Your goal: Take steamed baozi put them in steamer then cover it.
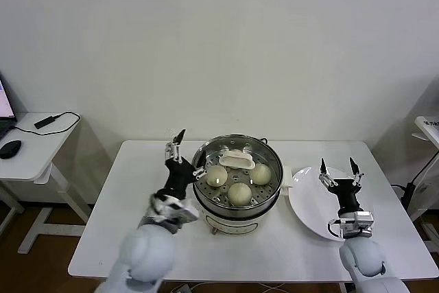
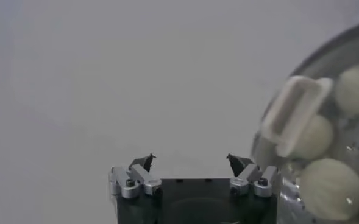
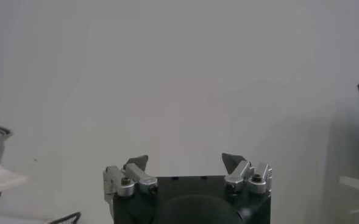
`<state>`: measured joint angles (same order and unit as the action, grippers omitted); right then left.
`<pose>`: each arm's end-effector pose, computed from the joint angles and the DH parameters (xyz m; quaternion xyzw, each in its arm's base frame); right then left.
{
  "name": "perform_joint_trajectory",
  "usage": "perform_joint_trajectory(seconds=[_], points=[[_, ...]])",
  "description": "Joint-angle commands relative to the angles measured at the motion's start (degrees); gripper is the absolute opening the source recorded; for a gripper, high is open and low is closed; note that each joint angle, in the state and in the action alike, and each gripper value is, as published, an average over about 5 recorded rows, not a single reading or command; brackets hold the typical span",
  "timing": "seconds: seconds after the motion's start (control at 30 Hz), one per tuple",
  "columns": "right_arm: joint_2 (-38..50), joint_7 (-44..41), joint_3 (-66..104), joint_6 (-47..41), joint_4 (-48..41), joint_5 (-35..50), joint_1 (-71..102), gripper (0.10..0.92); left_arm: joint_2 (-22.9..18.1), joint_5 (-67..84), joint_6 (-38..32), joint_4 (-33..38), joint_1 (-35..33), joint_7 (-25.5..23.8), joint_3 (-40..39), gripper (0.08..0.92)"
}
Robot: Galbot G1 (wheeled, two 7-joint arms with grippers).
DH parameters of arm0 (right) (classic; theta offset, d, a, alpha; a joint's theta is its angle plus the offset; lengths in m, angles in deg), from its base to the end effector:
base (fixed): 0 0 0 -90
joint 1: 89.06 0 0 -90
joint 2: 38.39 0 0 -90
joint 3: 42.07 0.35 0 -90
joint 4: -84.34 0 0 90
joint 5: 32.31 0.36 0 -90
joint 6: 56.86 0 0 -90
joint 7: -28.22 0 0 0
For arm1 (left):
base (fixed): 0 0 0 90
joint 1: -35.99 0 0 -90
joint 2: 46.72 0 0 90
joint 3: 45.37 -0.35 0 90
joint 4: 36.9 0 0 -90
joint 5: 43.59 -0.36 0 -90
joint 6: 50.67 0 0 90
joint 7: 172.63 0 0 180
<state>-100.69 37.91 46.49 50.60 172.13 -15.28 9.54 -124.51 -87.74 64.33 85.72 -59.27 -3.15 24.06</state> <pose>0.3068 -0.1611 -0.3765 0.0589 0.9927 -0.0849 0.0617 0.2667 -0.0711 -0.2002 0.1017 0.9025 0.4165 0.0405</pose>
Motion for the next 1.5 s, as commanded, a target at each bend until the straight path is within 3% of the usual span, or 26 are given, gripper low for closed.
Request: perform_joint_trajectory(seconds=[0.03, 0.43, 0.93, 1.5], points=[[0.95, -3.58, 1.73, -5.57, 2.31, 6.14, 3.57, 0.823, 4.07, 50.09, -28.01, -10.14, -4.27, 3.55, 16.26, 0.823], [1.6, -5.04, 2.53, -5.32, 5.22, 8.06, 6.7, 0.823, 3.08, 44.64, -34.6, -15.19, -5.94, 2.28, 15.03, 0.823], [1.56, -5.22, 2.63, -4.76, 4.71, 8.26, 7.6, 0.823, 2.7, 43.95, -33.37, -15.82, -8.38, 6.23, 16.86, 0.823], [1.54, -6.25, 2.56, -3.89, 4.85, 7.82, 8.2, 0.823, 3.62, 40.19, -31.17, -13.88, -17.2, 5.66, 20.35, 0.823]])
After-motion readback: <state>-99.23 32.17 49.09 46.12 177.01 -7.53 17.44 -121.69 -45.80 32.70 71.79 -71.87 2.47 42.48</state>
